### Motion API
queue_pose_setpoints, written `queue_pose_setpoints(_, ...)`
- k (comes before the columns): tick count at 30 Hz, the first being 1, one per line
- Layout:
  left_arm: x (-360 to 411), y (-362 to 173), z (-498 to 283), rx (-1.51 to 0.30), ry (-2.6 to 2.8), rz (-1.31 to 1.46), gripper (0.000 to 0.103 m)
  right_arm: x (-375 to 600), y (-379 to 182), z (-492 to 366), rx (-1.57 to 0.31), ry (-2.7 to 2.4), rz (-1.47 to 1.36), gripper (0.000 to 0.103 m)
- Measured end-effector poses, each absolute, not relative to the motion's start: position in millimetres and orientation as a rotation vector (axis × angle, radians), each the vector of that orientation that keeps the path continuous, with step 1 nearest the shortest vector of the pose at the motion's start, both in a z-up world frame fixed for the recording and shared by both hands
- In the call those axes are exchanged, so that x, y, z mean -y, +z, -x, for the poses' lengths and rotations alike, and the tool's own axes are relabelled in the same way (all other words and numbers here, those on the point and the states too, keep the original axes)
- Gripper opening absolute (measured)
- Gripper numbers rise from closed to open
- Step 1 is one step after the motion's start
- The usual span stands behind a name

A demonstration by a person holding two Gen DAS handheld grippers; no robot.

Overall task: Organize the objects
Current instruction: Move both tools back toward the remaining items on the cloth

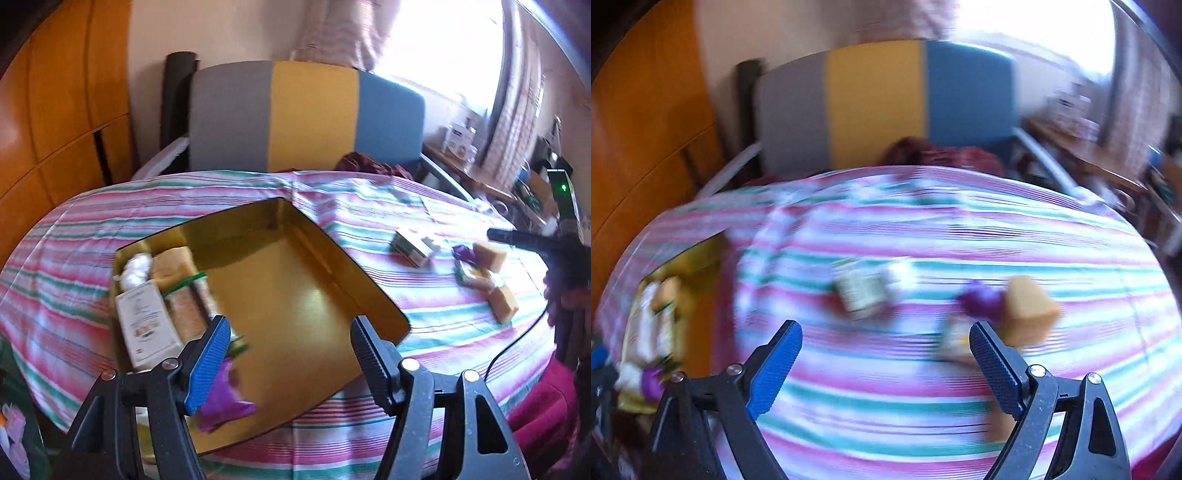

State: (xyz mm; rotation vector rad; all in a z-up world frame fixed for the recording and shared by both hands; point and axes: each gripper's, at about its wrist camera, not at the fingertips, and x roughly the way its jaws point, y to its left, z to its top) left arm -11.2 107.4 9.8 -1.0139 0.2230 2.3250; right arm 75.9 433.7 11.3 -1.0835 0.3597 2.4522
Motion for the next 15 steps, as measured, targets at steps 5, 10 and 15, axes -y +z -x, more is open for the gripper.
queue_pose_setpoints(5, -140.0, 4.9, -0.8, -0.285, 2.251, 1.018, 0.068, -499.8, 5.3, -114.3, -0.429, 2.285, 0.937, 0.096)
queue_pose_setpoints(10, -177.7, -3.4, -13.1, -0.343, 2.163, 1.025, 0.068, -559.6, -24.7, -160.3, -0.713, 2.051, 0.85, 0.096)
queue_pose_setpoints(15, -215.6, -8.8, -20.5, -0.366, 2.075, 1.043, 0.068, -590.3, -30.6, -193.9, -1.004, 1.972, 0.728, 0.096)
